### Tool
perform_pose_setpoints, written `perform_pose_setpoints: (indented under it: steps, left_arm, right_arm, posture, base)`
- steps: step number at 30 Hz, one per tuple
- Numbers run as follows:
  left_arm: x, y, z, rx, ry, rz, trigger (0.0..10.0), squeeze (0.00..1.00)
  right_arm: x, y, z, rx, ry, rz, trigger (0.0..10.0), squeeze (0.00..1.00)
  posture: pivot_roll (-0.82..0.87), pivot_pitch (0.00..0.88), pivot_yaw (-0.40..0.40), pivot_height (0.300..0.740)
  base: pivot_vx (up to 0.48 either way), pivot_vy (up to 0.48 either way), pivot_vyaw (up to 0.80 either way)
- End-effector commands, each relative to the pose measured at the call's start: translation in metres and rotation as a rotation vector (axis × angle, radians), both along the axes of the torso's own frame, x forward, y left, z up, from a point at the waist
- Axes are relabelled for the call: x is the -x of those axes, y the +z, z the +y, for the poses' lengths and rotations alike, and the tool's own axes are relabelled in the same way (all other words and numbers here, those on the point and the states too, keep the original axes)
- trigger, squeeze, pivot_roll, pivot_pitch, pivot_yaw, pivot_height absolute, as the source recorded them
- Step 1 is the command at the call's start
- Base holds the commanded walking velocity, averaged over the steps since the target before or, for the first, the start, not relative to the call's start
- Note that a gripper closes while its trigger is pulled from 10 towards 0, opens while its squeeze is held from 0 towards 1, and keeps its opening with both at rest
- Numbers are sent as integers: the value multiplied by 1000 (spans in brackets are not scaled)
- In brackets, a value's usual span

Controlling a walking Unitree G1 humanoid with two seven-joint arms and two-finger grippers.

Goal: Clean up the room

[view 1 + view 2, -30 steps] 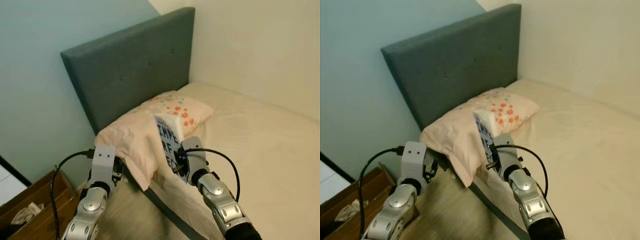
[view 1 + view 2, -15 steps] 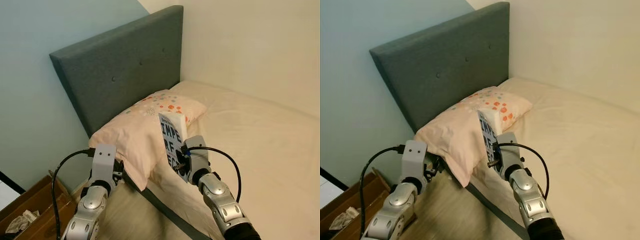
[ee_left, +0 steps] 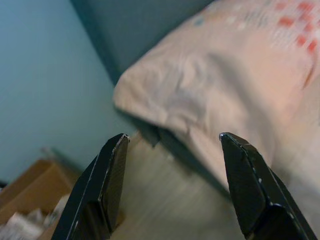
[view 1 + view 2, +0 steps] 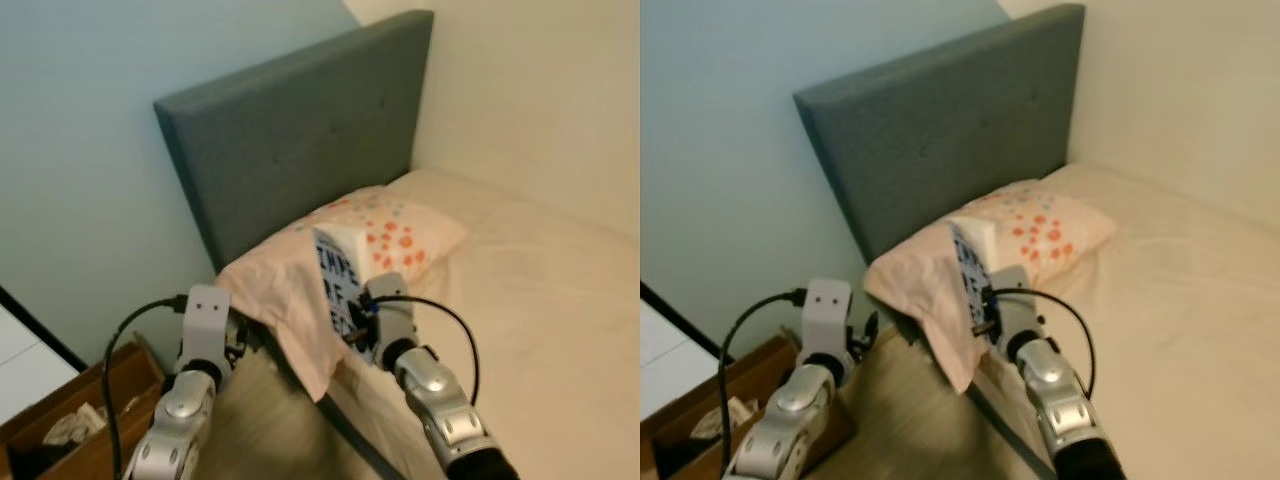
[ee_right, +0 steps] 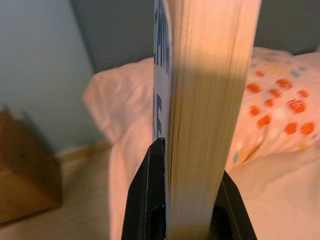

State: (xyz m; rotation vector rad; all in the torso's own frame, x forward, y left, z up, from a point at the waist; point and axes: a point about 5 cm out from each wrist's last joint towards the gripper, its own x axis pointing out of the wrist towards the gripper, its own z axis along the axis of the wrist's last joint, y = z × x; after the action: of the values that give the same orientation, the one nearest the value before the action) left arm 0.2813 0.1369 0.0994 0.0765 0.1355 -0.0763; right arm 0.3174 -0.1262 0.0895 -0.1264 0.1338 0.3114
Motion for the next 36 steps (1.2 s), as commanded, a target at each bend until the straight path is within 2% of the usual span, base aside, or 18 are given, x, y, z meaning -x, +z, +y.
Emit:
perform_pose_setpoints:
  steps: [1,11,15,16,18,22,32,36]
  left_arm:
    - [3,-4,2,-15,-6,10,10000,0]
    - [3,-5,1,-31,-16,17,10000,0]
    - [4,-7,1,-81,-52,25,10000,0]
    - [4,-7,1,-81,-52,25,10000,0]
    - [5,-9,0,-24,-39,30,10000,0]
    - [4,-11,1,-58,-32,45,10000,0]
    - [5,-10,0,-42,-39,39,10000,0]
    - [5,-10,-3,-59,-92,23,10000,0]
  right_arm:
    - [0,4,9,-22,21,-22,10000,0]
    - [2,4,10,-34,19,-22,10000,0]
    - [0,5,9,-47,9,-18,10000,0]
    - [0,5,9,-47,9,-18,10000,0]
    - [0,5,9,-50,0,-15,10000,0]
    - [0,4,8,-50,-4,-13,10000,0]
    - [0,3,7,-86,-13,13,10000,0]
    - [-1,-2,0,-36,-39,44,10000,0]
  posture:
    - [-35,106,54,740]
    - [-37,105,55,740]
    - [-43,94,59,740]
    - [-43,94,59,740]
    - [-43,94,59,740]
    - [-45,89,59,740]
    - [-45,86,59,740]
    - [-45,83,55,735]
  base:
    - [0,0,0]
    - [0,0,0]
    - [0,-360,0]
    - [0,-480,0]
    - [0,0,0]
    - [0,0,0]
    - [0,0,0]
    - [0,0,0]
